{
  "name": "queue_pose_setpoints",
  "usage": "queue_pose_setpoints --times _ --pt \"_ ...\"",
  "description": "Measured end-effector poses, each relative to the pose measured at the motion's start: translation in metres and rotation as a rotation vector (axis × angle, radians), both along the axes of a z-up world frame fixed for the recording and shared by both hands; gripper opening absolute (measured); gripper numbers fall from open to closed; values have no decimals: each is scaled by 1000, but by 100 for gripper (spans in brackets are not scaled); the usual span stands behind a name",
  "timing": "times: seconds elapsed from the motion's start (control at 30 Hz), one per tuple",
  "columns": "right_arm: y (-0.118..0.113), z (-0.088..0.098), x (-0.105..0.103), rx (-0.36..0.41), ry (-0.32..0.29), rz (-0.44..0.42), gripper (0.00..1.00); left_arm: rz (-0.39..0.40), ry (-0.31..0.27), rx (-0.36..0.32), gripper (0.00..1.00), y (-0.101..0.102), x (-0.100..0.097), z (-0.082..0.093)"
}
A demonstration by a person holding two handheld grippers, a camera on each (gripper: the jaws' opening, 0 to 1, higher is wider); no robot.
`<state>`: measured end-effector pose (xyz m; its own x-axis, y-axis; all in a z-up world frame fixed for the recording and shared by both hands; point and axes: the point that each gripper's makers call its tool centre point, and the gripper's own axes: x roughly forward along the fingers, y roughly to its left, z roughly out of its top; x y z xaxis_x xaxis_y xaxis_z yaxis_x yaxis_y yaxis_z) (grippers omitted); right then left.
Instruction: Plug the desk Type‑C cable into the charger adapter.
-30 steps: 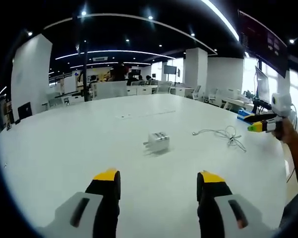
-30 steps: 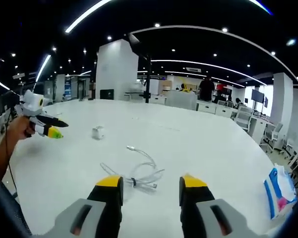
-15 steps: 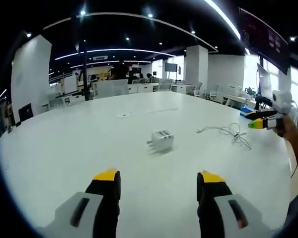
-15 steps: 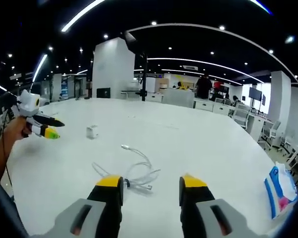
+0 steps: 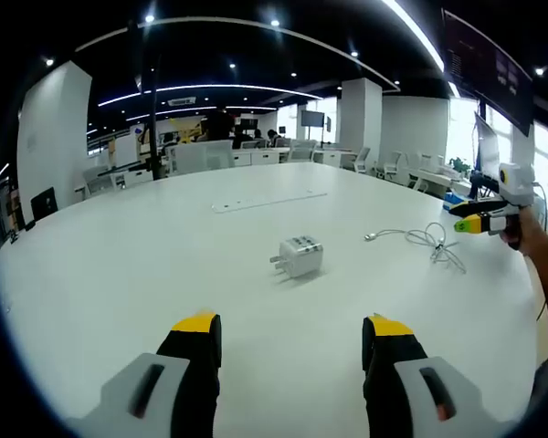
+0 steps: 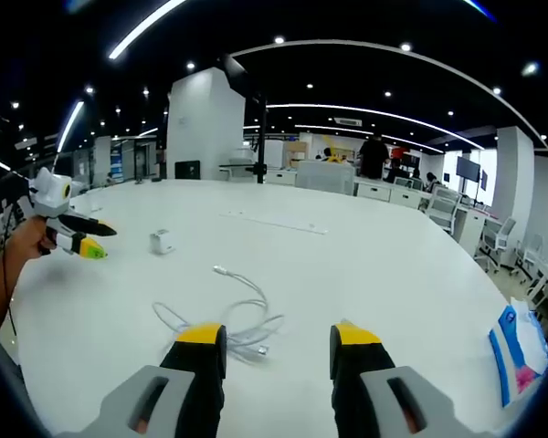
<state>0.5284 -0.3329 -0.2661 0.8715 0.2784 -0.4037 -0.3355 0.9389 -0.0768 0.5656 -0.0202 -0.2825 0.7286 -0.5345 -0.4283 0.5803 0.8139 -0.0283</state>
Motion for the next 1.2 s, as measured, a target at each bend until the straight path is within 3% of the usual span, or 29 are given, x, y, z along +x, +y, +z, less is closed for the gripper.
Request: queue_pose_setpoints --times 0.97,1.07,1.2 --pt "0 -7 13 -13 29 8 47 12 -10 1 63 11 32 4" --pt "0 -8 13 -14 32 8 47 10 6 -32 64 11 33 4" --pt "1 -8 15 -11 33 15 47 10 6 -16 64 9 30 1"
